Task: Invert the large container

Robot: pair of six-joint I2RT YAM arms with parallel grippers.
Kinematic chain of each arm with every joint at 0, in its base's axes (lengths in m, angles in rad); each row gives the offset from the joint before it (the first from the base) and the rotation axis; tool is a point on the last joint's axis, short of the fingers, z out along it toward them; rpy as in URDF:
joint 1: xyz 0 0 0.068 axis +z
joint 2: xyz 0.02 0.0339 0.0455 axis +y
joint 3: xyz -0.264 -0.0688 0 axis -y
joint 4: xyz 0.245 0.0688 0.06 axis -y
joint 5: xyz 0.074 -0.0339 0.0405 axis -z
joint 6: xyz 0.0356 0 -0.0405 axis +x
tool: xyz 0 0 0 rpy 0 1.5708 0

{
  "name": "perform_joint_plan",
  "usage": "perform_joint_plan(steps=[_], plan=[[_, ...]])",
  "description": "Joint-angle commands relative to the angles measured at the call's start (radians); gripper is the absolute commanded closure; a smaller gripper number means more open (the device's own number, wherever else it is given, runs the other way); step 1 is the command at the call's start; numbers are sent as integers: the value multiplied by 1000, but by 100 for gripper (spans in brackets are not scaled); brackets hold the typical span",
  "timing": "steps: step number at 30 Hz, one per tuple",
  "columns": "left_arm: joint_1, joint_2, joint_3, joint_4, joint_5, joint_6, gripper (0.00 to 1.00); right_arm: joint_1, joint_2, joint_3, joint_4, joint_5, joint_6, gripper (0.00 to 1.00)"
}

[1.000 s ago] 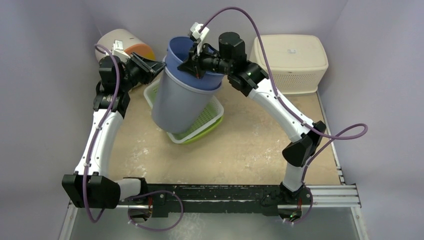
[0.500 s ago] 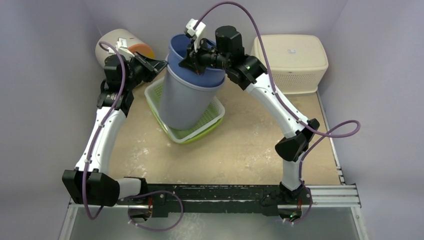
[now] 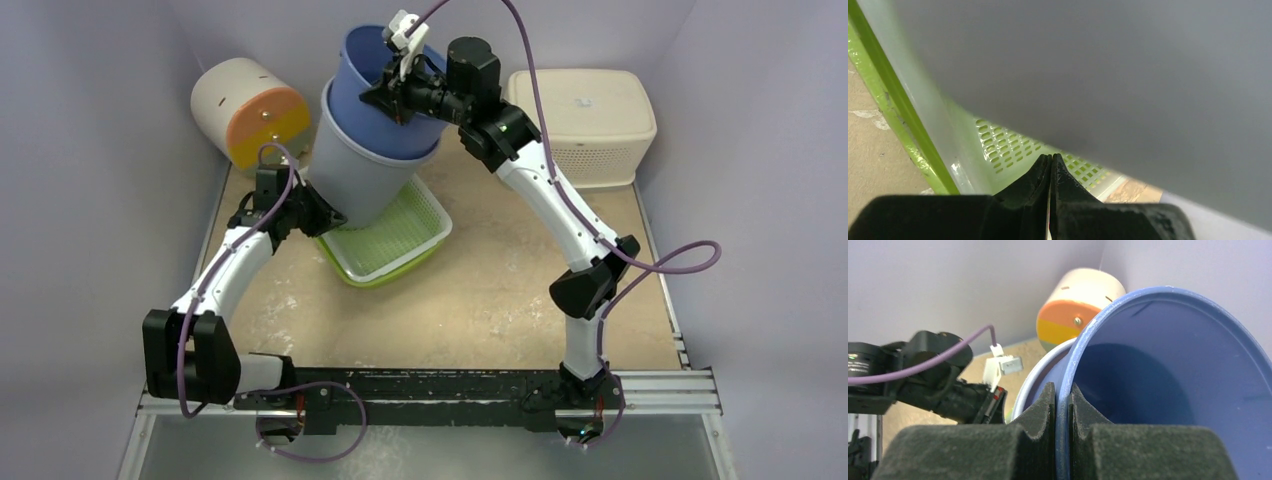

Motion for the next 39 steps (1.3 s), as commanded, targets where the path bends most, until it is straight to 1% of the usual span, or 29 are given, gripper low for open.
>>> perform_joint_plan(steps=[1, 5, 8, 9, 10, 11, 14, 16, 19, 23, 27, 30, 37, 39], plan=[[-4, -27, 49, 55, -3, 15, 100, 17, -103, 63, 276, -108, 27, 100], [-4, -18, 132, 0, -12, 34, 100, 22, -97, 39, 204, -117, -8, 100], [-4, -22, 186, -43, -17, 40, 100, 33, -96, 31, 122, -82, -62, 100], [-4, -27, 198, -52, -24, 40, 98, 34, -107, 20, 114, -65, -70, 100], [-4, -31, 210, -61, -31, 41, 89, 34, -121, 3, 121, -47, -76, 100], [-3, -35, 218, -71, -39, 44, 82, 34, -139, -8, 133, -28, -86, 100], [-4, -40, 229, -82, -43, 45, 70, 34, -152, 41, 126, 11, -115, 100], [-3, -44, 237, -88, -42, 45, 52, 34, -150, 100, 108, 35, -139, 100], [-3, -54, 250, -111, -59, 63, 46, 30, -181, 113, 129, 63, -148, 100], [1, -66, 250, -132, -77, 75, 43, 22, -239, 67, 195, 65, -115, 100], [4, -77, 246, -138, -79, 80, 43, 12, -261, 76, 215, 53, -84, 100], [6, -84, 252, -149, -89, 91, 43, 2, -290, 51, 259, 56, -54, 100], [11, -109, 270, -206, -132, 143, 45, -27, -384, -109, 387, 203, -46, 100], [14, -117, 260, -210, -133, 144, 45, -30, -421, -174, 444, 272, -60, 100]])
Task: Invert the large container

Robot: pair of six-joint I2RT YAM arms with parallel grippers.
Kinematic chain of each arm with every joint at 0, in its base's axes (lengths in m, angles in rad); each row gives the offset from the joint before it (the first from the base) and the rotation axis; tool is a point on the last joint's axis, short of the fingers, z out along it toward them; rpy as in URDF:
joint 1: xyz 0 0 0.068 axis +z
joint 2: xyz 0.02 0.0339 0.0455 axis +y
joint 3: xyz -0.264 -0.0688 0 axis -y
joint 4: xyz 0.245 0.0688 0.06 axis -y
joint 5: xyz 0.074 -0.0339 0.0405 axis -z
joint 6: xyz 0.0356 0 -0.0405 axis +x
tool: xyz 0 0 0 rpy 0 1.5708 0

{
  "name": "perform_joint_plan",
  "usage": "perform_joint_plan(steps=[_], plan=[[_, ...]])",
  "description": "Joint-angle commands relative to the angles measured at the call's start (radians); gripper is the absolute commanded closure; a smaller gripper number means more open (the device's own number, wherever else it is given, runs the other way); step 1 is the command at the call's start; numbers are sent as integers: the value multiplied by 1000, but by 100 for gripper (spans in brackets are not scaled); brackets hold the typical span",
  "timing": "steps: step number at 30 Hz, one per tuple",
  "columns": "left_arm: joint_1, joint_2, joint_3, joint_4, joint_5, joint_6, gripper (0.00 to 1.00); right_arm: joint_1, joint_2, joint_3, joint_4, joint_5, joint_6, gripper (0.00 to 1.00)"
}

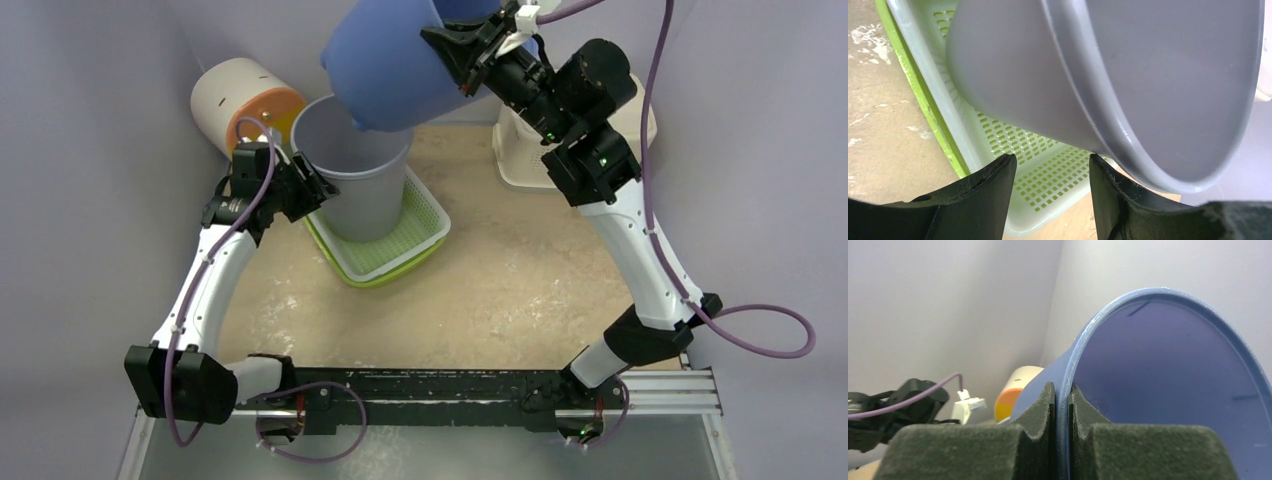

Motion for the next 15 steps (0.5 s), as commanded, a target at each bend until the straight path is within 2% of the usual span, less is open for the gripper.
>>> perform_joint_plan(steps=[1, 8, 15], plan=[[13, -48, 32, 4, -33, 38, 46, -20, -88, -97, 269, 184, -40, 100], [26, -81, -5, 3, -44, 43, 47, -20, -103, -149, 241, 421, -182, 100], [32, -82, -10, 8, -37, 43, 49, -23, -83, -203, 101, 495, -181, 100]])
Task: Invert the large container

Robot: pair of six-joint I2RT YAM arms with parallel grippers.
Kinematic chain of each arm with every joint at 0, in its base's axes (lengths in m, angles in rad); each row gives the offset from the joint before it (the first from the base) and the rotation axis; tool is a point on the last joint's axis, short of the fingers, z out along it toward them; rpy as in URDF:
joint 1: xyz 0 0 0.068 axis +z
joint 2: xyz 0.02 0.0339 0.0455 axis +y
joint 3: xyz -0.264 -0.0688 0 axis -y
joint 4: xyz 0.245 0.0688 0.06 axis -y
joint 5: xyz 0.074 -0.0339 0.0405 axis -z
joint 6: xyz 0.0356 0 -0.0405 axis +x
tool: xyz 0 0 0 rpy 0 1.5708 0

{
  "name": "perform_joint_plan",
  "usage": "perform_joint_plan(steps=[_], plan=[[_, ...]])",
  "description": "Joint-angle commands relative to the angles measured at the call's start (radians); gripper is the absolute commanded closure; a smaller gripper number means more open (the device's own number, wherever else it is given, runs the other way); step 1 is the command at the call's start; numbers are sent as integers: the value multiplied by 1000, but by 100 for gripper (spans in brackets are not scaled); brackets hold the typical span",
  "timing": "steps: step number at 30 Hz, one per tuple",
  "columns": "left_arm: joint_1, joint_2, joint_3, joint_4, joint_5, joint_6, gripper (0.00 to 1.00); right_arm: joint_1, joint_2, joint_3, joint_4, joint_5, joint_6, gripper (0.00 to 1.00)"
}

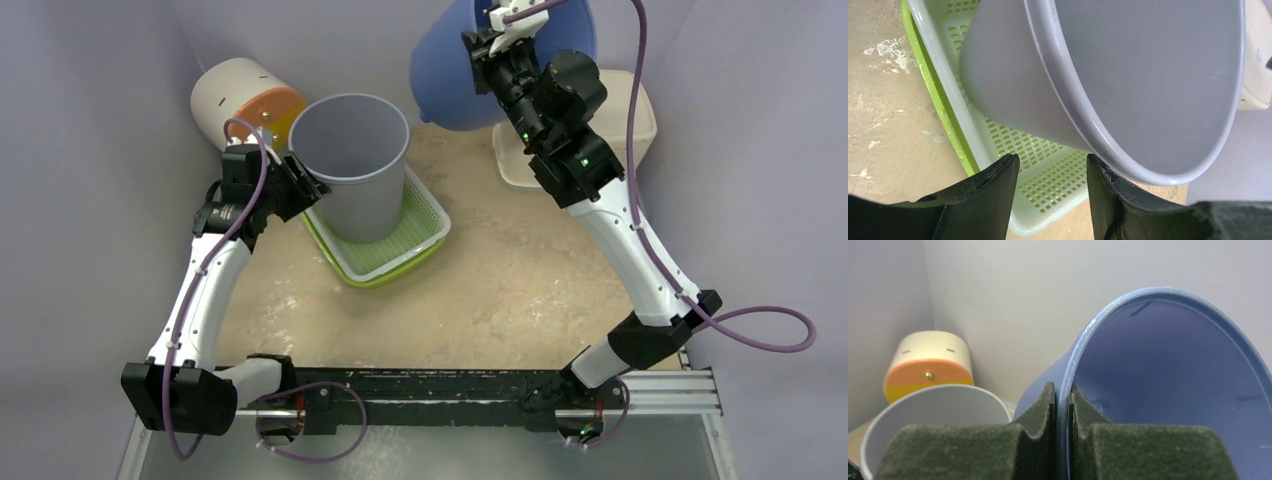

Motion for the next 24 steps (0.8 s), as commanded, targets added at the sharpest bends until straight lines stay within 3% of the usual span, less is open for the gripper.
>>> perform_joint_plan(steps=[1, 5, 10, 15, 24], plan=[[11, -20, -5, 26, -7, 25, 49, -4, -40, -23, 34, 63, -30, 100], [15, -24, -8, 26, -11, 26, 49, -24, -93, -133, 25, 6, 58, 100], [17, -29, -26, 39, -10, 18, 49, -138, -173, -252, 43, -207, 268, 100], [18, -31, -36, 44, -13, 16, 50, -196, -206, -322, 51, -320, 368, 100], [23, -18, -39, 56, -3, 21, 50, -312, -261, -523, 173, -599, 657, 100]])
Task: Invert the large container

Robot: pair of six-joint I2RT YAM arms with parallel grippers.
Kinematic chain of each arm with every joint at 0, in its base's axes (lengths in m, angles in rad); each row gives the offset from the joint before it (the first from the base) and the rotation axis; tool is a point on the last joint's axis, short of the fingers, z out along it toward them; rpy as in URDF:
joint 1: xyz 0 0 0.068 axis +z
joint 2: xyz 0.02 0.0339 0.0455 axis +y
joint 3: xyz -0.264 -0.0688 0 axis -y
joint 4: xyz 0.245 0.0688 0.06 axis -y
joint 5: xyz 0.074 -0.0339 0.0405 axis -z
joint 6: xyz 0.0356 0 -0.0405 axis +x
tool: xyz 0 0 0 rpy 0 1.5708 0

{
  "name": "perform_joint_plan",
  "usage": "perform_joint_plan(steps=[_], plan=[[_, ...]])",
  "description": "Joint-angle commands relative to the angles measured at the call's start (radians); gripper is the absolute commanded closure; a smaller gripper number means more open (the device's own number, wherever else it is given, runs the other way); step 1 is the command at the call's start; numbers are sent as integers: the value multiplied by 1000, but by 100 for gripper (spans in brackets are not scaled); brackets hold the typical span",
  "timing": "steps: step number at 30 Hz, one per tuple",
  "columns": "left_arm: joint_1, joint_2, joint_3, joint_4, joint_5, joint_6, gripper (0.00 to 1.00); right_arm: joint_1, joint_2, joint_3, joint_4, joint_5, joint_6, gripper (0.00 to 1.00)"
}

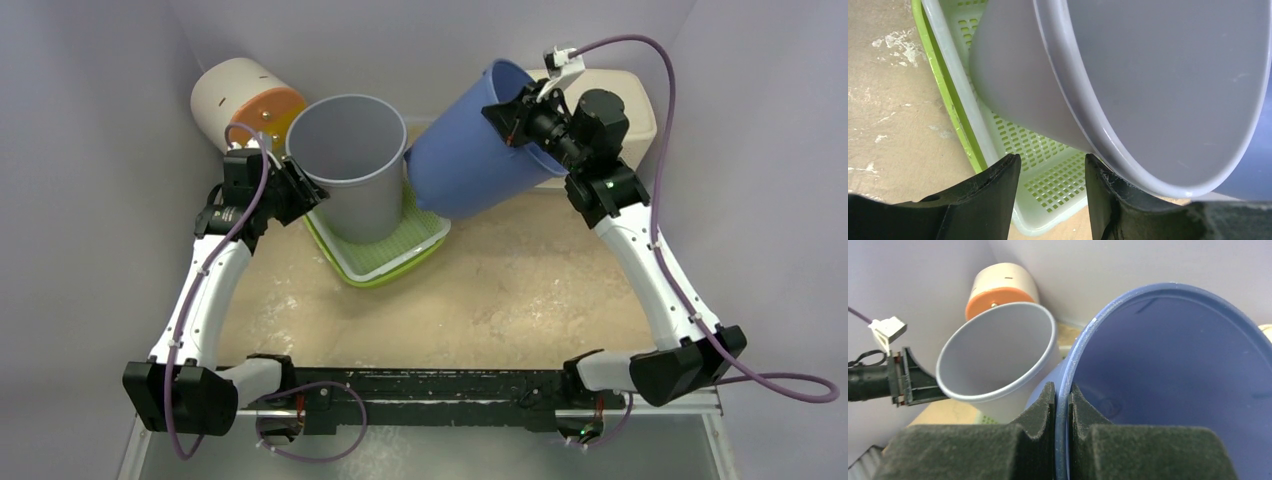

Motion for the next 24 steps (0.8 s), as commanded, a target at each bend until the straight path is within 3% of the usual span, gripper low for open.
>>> perform_joint_plan(steps=[1, 10, 17, 24], plan=[[10, -15, -3, 54, 4, 14, 50, -15, -49, -54, 202, -199, 179, 100], [16, 1, 17, 61, 5, 24, 51, -69, -102, -258, 310, -321, 366, 100], [20, 6, 30, 53, 5, 33, 51, -110, -93, -378, 257, -398, 377, 100], [25, 7, 77, 27, -21, 47, 51, -129, -59, -481, 314, -546, 453, 100]])
